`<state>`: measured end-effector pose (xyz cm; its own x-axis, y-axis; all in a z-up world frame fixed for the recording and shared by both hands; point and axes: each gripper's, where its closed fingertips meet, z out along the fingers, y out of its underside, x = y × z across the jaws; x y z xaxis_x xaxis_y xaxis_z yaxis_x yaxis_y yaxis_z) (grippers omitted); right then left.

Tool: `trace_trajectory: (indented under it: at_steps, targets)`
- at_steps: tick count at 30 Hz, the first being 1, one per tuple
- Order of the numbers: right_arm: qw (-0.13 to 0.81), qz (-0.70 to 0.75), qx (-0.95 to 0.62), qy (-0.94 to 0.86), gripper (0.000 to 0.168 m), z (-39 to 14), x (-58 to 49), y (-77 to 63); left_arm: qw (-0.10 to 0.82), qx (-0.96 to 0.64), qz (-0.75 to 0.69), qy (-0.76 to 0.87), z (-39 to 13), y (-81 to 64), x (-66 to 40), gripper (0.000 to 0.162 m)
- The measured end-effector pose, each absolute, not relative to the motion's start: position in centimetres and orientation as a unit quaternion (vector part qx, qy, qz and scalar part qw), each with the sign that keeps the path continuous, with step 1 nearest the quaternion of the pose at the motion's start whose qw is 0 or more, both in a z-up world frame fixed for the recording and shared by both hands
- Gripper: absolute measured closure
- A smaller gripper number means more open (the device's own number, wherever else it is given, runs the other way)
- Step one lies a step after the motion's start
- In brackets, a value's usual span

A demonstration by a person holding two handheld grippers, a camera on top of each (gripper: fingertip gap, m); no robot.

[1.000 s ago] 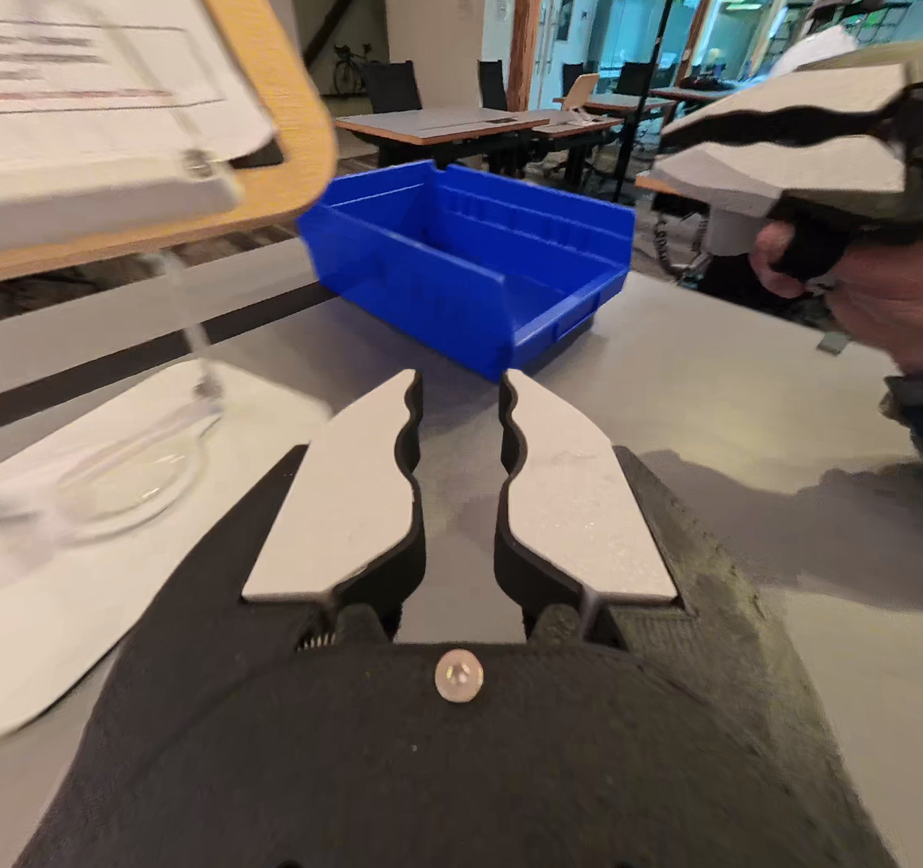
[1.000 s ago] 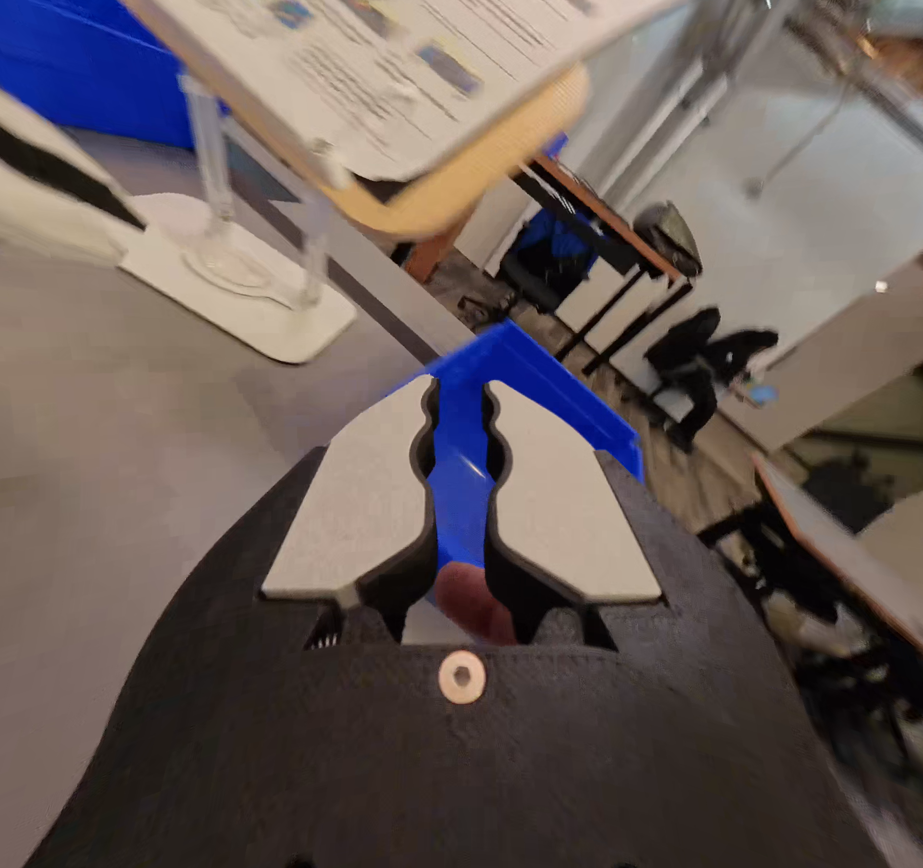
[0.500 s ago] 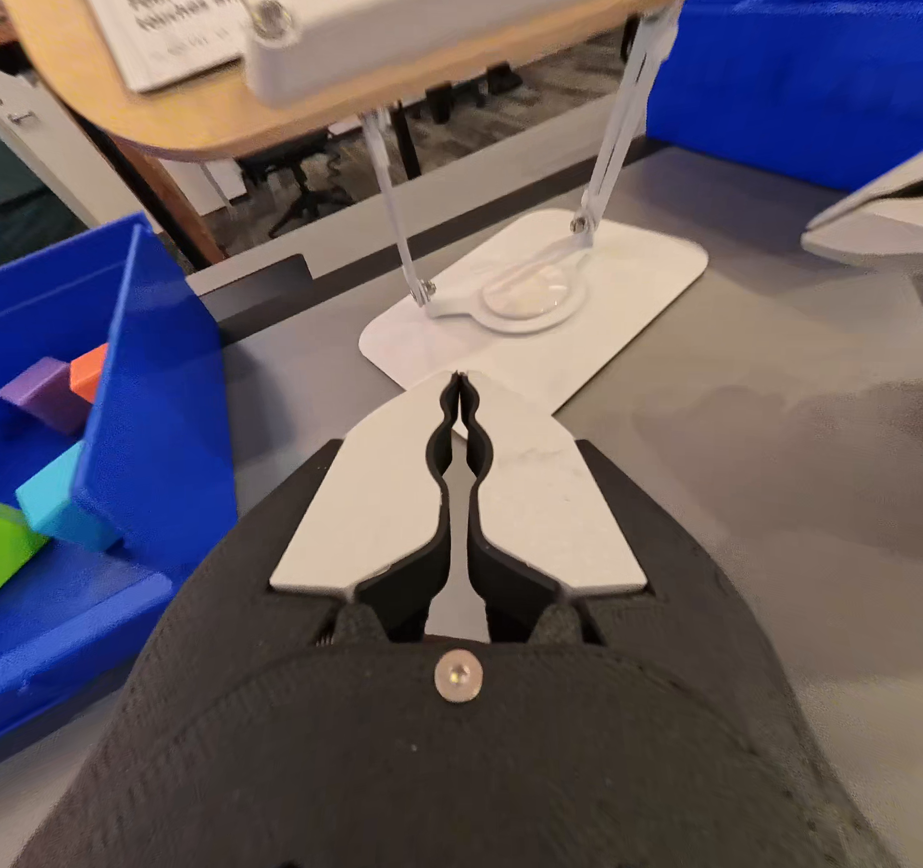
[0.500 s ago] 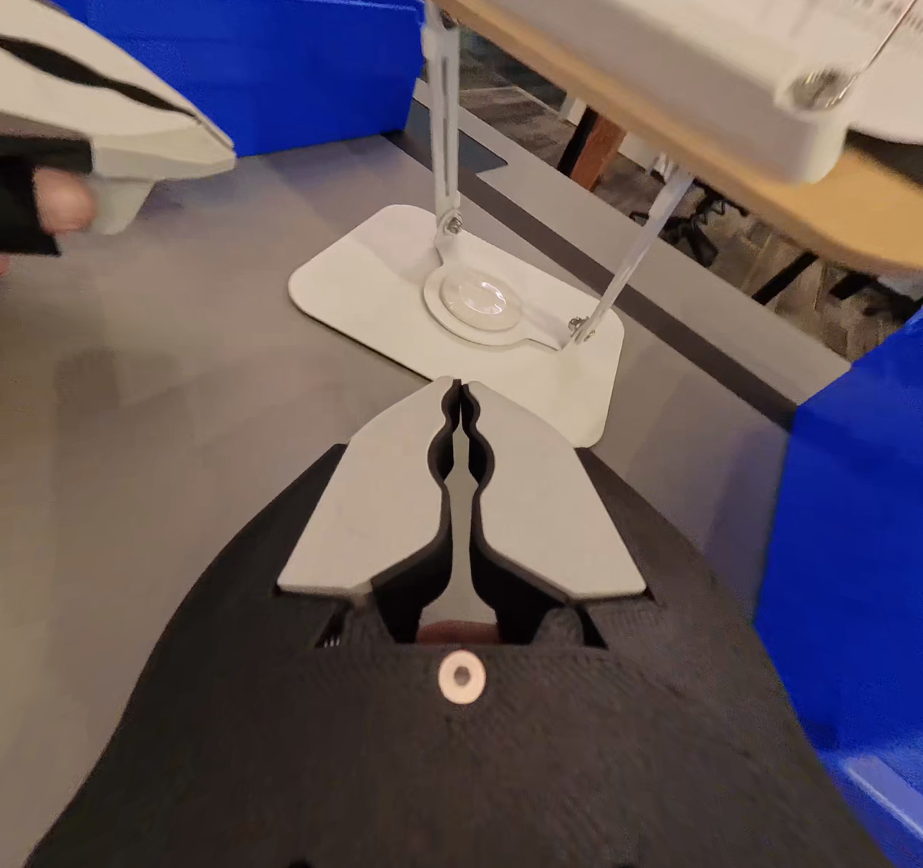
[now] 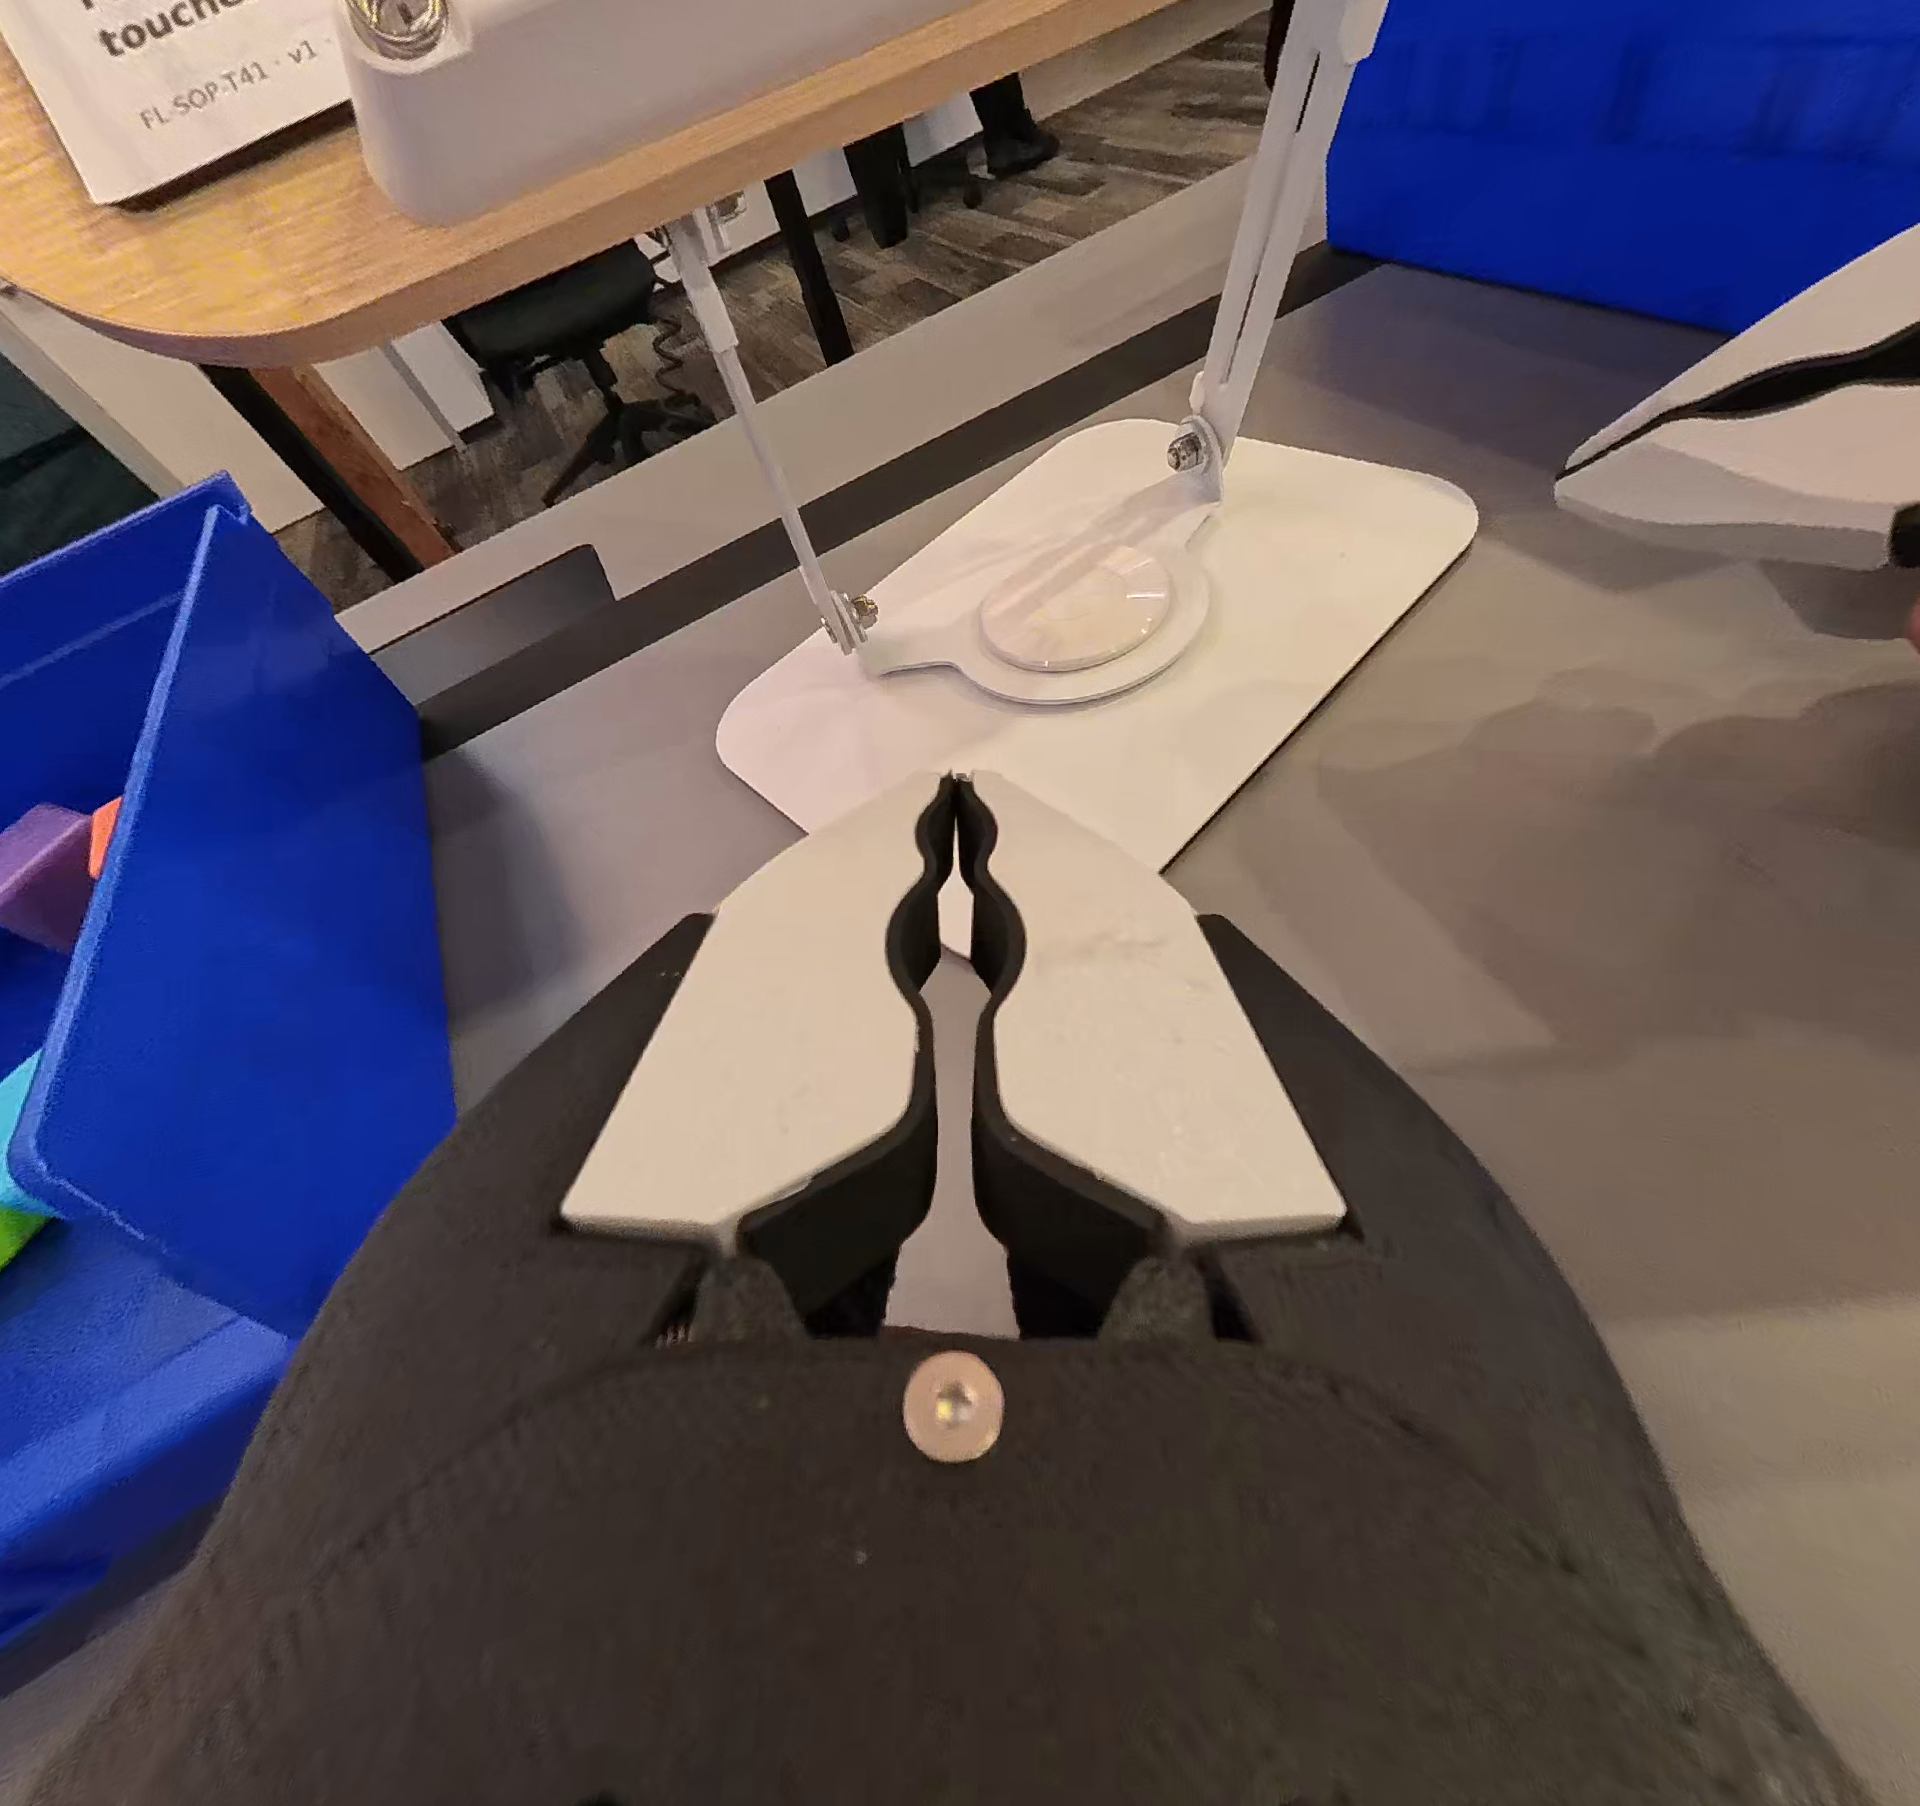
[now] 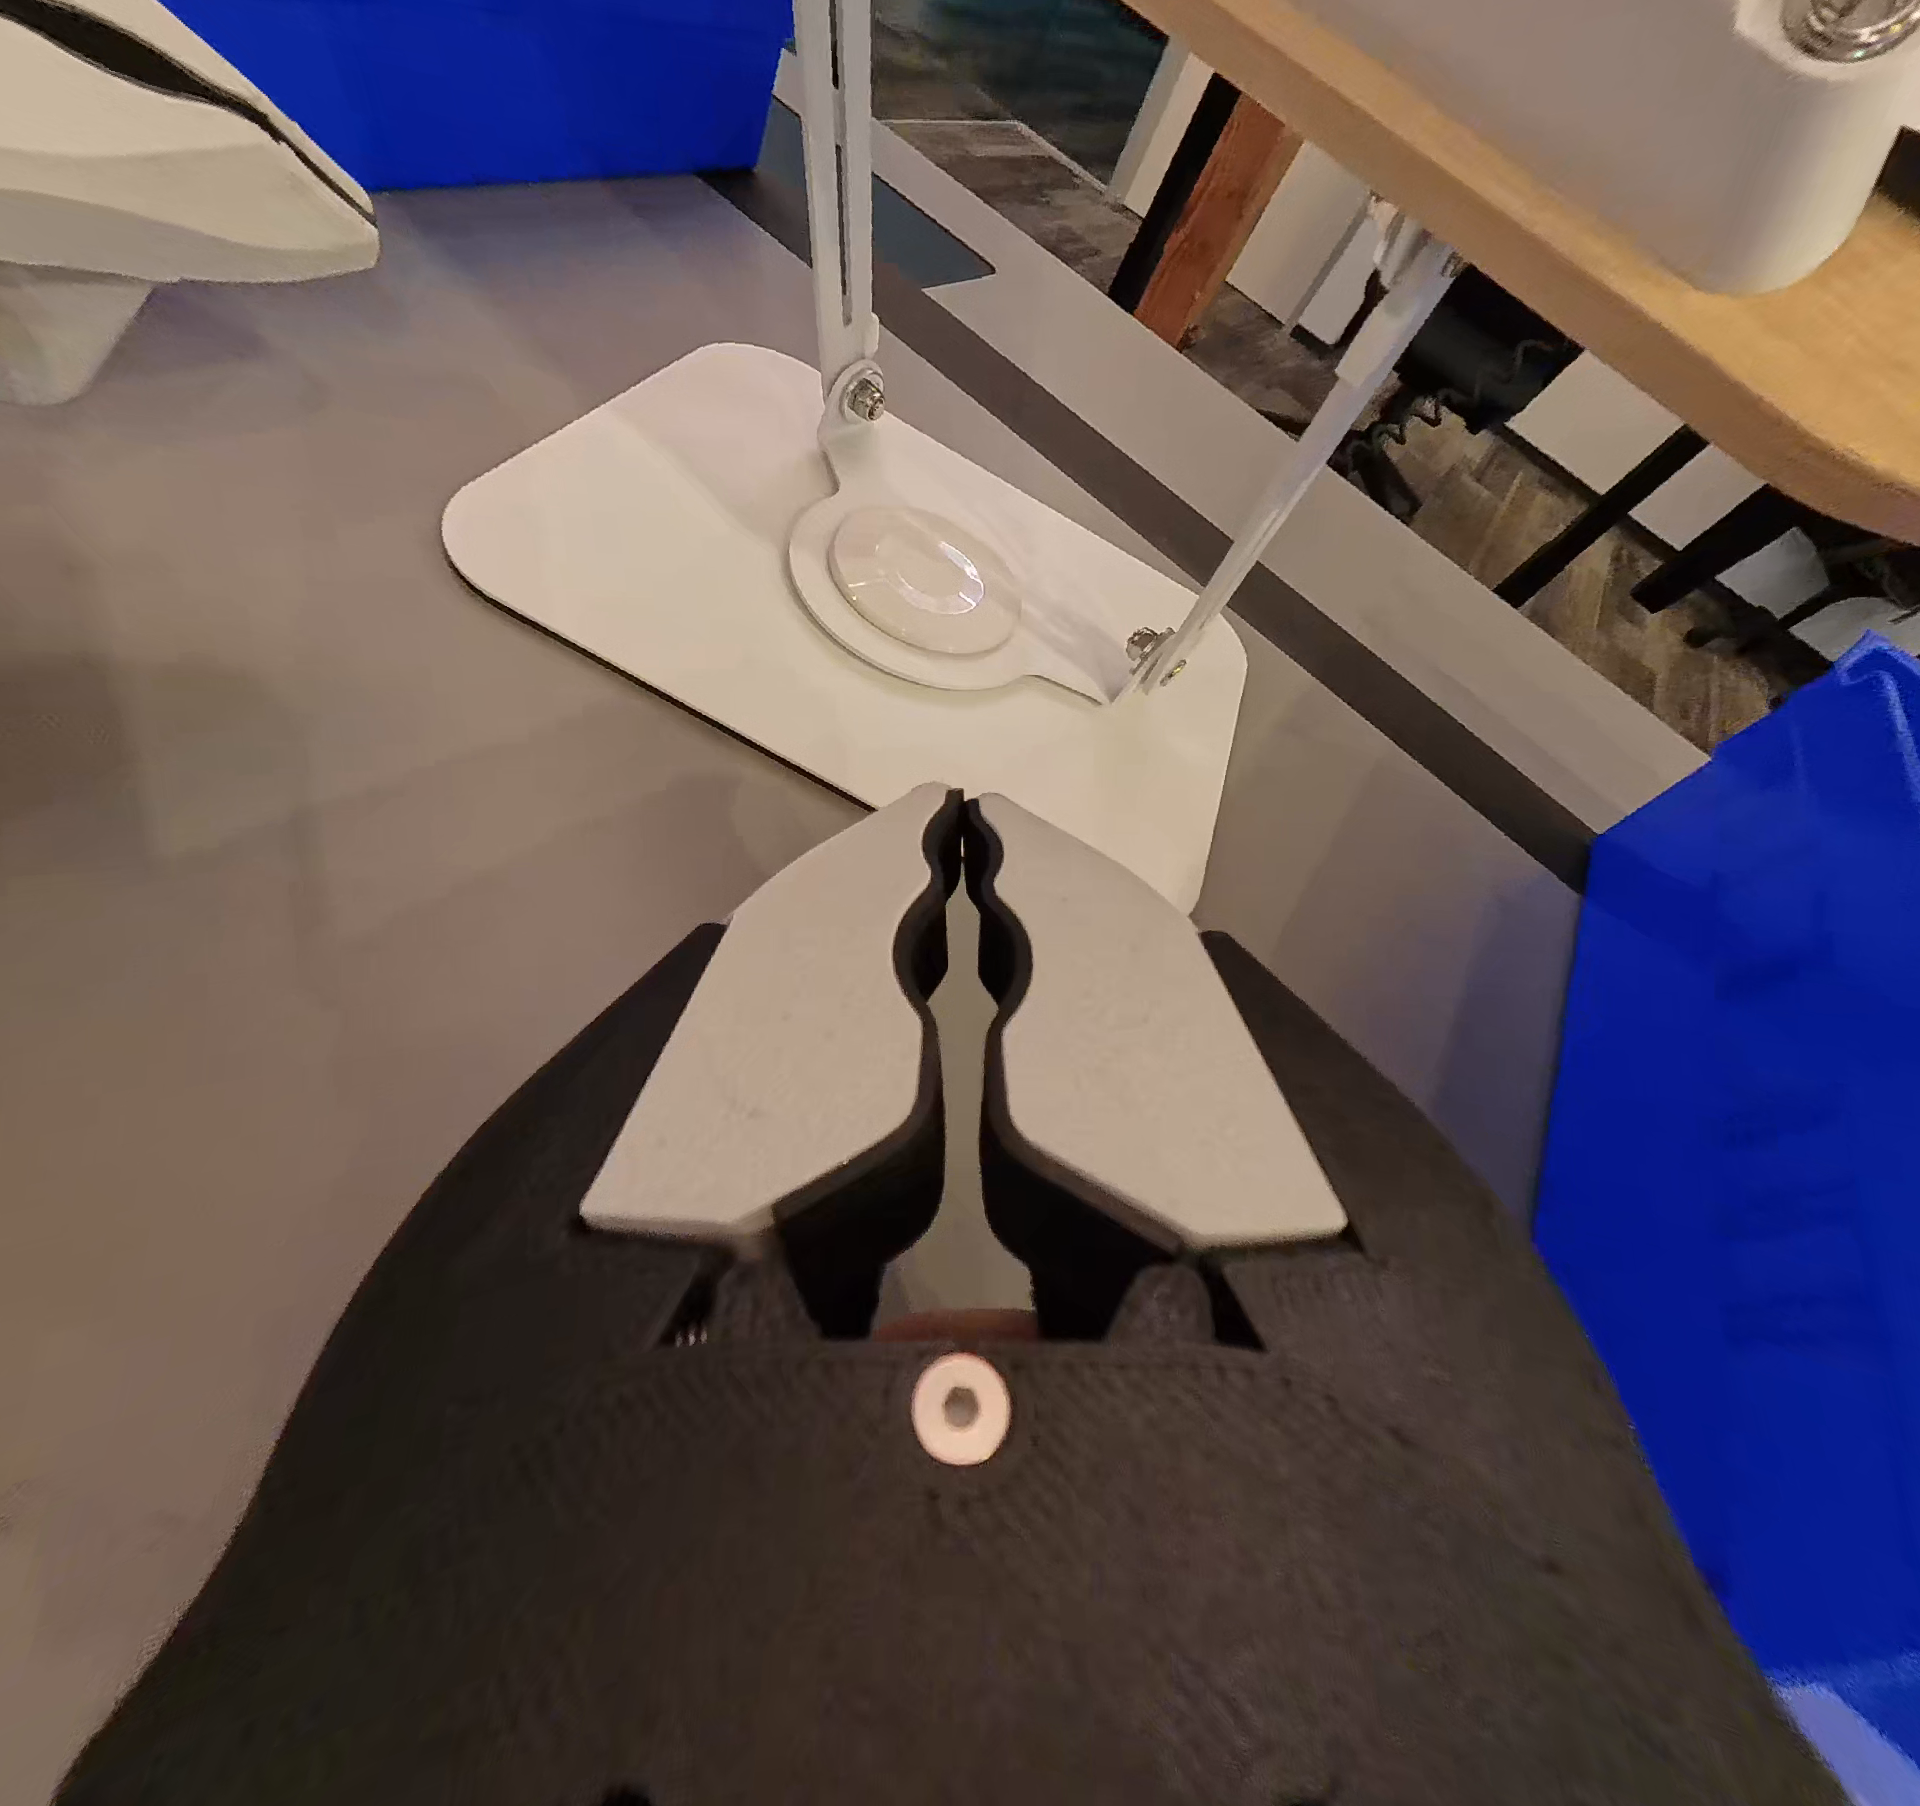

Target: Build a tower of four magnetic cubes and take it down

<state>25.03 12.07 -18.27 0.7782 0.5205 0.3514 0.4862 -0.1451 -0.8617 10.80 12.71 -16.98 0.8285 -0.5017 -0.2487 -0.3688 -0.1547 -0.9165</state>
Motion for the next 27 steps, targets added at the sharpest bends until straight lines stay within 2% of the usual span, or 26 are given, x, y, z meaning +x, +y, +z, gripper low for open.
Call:
trace_trajectory:
  at_steps: [20, 27]
  targets:
    - [0.564, 0.042, -0.781, -0.264, 0.168, -17.5, 25.7, 11.0, 0.577, -0.756, -0.076, 0.299, -17.1, 12.2, 10.8, 0.162]
    - [0.578, 0.057, -0.77, -0.266, 0.168, -16.6, 24.1, 9.7, 0.592, -0.749, -0.084, 0.285, -15.3, 10.9, 8.4, 0.162]
